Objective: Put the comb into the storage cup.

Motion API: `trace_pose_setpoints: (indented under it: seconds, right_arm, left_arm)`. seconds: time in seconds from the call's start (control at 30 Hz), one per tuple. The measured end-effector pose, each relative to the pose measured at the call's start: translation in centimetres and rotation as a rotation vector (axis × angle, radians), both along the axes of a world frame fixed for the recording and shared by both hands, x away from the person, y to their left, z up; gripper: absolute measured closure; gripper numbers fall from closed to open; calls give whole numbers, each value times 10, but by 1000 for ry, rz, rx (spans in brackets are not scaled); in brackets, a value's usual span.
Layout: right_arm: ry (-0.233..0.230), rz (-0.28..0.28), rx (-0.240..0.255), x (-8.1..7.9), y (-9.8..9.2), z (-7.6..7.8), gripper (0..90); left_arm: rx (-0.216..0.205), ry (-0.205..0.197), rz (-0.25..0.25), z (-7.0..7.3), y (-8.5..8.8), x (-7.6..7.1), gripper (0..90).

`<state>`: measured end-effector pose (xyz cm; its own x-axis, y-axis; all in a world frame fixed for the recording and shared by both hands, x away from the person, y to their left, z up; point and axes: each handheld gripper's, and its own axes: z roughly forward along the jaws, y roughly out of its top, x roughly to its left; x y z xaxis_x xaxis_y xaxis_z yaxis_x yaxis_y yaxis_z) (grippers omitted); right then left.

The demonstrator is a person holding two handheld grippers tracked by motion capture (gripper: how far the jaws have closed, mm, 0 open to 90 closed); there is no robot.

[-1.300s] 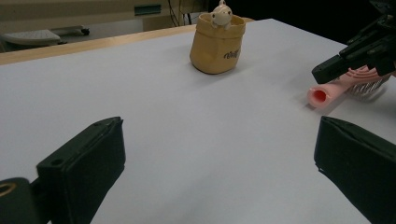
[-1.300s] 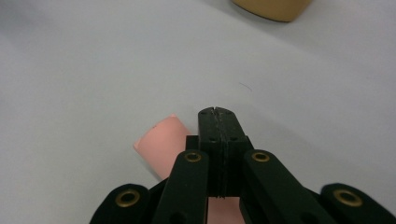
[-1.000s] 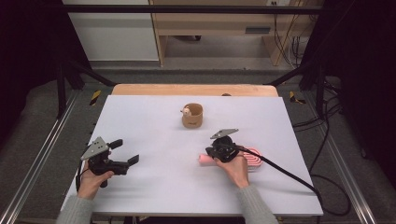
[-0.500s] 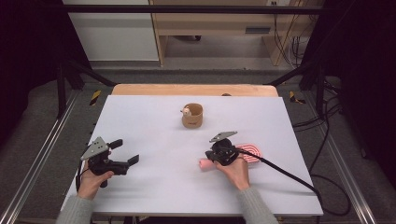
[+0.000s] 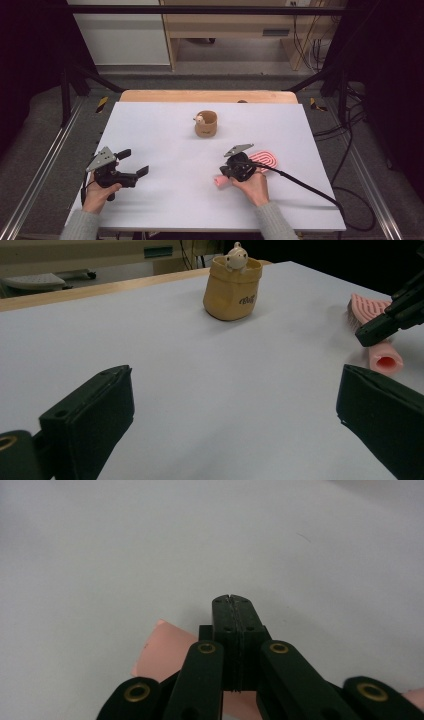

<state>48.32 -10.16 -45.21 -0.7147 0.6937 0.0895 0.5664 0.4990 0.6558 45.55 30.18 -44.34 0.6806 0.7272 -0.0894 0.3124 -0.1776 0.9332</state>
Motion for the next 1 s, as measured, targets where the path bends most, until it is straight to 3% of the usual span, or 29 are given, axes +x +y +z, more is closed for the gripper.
trace_pose_setpoints:
  seconds: [0.47,1.0]
  right_arm:
    - [10,26,-32,-11,-1,2,900]
    - [46,10,-20,-19,-18,0,900]
  left_arm:
    - [1,-1,0,0,0,0,19]
    - [-3,-2,-1,1,0,0,19]
